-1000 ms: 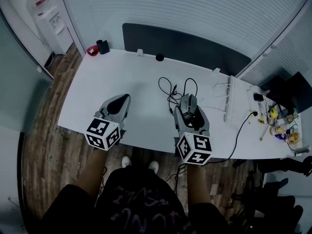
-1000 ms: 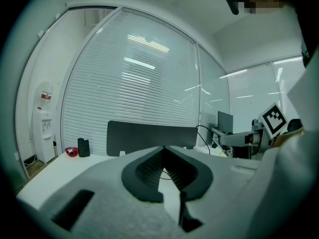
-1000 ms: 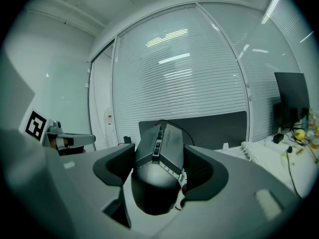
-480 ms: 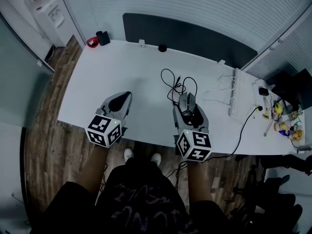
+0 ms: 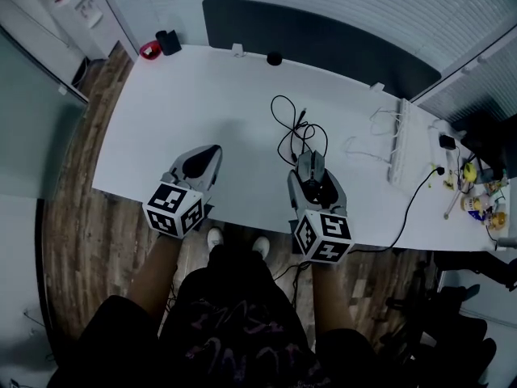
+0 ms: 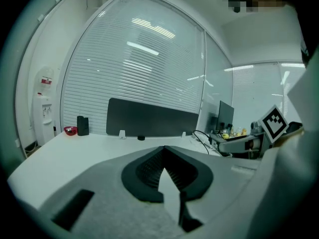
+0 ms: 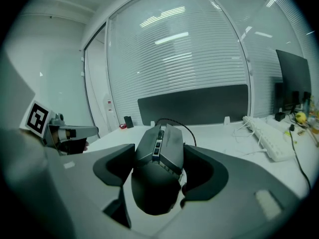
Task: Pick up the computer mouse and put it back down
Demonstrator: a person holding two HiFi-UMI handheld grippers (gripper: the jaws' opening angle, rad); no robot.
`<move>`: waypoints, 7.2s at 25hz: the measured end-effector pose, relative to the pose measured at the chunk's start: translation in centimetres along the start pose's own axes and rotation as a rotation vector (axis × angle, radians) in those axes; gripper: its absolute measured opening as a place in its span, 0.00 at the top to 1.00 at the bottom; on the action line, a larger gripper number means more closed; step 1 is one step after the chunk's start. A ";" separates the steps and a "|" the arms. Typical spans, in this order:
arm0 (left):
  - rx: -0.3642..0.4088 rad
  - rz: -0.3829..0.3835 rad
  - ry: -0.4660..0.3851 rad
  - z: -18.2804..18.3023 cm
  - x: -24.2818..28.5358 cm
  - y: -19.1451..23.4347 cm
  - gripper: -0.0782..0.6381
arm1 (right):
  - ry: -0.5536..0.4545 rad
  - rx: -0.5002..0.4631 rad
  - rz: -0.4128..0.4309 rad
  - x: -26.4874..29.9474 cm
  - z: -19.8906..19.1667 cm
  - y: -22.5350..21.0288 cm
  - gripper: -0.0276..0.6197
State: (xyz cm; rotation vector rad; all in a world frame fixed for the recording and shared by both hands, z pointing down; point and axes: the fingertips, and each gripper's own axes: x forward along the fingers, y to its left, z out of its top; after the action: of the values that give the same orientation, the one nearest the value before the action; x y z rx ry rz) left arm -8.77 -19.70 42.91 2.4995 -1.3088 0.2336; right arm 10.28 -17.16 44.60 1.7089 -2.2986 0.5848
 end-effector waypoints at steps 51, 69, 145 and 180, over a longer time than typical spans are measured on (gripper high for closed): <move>-0.142 0.008 0.251 -13.5 2.9 2.1 0.89 | 0.407 0.091 0.006 4.9 -17.1 -0.5 0.47; -0.135 0.012 0.230 -12.5 2.7 2.3 0.89 | 0.391 0.109 0.017 5.2 -17.0 -0.1 0.43; 0.038 -0.014 -0.122 3.8 -3.1 -2.9 0.89 | -0.186 -0.026 -0.071 -4.8 4.2 0.5 0.94; 0.122 -0.004 -0.257 10.0 -7.3 -4.2 0.89 | -0.330 -0.119 -0.029 -9.1 10.0 3.3 0.94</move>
State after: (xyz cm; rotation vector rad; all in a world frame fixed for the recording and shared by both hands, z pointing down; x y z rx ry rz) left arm -9.43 -15.26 30.61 2.7061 -1.4245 -0.0111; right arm 10.50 -12.85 31.32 1.8959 -2.4592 0.1633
